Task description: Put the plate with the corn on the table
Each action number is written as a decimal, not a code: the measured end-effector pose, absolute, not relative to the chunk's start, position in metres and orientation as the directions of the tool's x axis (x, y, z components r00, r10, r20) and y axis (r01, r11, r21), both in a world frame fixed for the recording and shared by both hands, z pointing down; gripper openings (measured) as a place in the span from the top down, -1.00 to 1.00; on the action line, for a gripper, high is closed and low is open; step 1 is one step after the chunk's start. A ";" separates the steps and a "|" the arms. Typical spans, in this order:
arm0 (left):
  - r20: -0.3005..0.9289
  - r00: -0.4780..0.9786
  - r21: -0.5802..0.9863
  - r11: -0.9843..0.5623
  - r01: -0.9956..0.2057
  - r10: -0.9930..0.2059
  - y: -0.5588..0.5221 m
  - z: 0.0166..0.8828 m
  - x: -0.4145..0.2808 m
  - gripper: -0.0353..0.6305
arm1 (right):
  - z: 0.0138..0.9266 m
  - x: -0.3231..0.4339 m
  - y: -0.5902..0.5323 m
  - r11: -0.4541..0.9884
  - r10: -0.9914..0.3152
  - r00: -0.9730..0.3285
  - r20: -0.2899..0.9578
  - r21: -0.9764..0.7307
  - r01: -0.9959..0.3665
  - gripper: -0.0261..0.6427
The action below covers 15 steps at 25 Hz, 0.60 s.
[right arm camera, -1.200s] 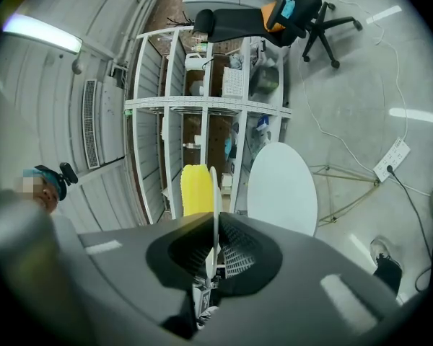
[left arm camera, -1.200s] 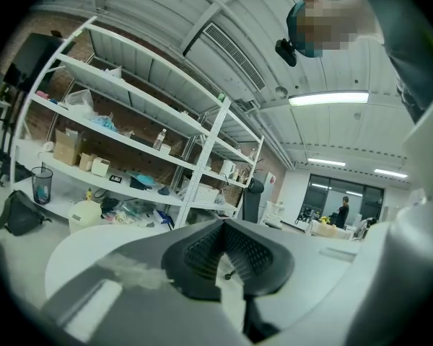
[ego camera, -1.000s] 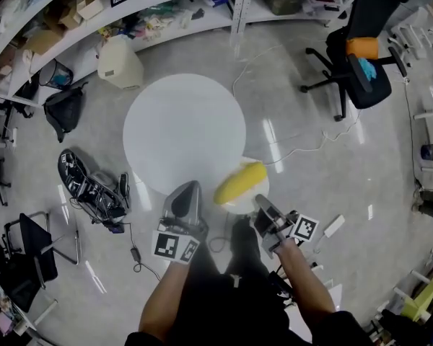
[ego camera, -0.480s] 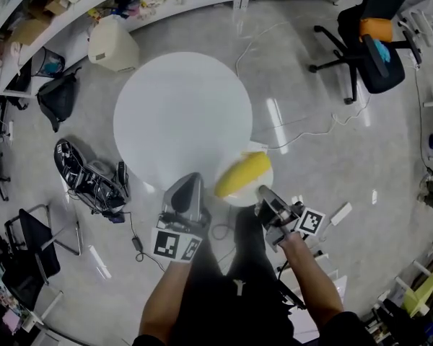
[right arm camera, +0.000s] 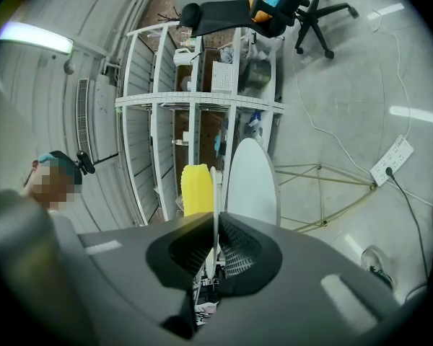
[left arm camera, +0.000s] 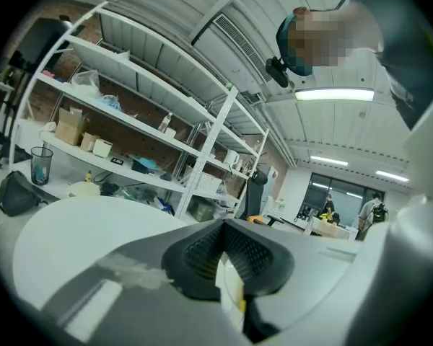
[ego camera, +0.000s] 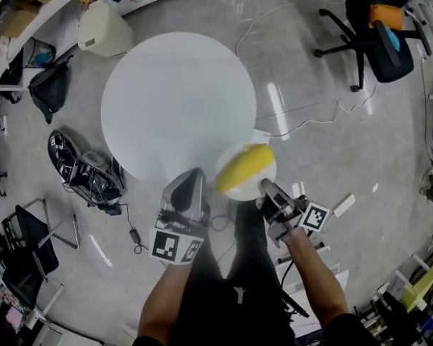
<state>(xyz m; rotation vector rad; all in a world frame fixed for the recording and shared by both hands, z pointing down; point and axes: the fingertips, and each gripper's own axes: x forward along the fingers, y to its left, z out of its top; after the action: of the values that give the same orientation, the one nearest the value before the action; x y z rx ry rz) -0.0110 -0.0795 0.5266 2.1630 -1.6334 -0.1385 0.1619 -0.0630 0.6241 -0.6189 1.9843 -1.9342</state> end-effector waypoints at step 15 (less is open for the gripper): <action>0.168 0.304 0.413 -0.213 -0.886 -0.938 -0.079 0.561 -0.009 0.88 | 0.669 0.159 -0.058 -0.020 -0.518 -0.851 0.088 -0.996 -0.091 0.85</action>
<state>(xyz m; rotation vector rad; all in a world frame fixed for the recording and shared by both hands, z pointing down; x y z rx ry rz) -0.0088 -0.0793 0.5609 2.1468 -1.6226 -0.1631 0.1586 -0.0584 0.6692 -0.6384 1.9525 -1.9409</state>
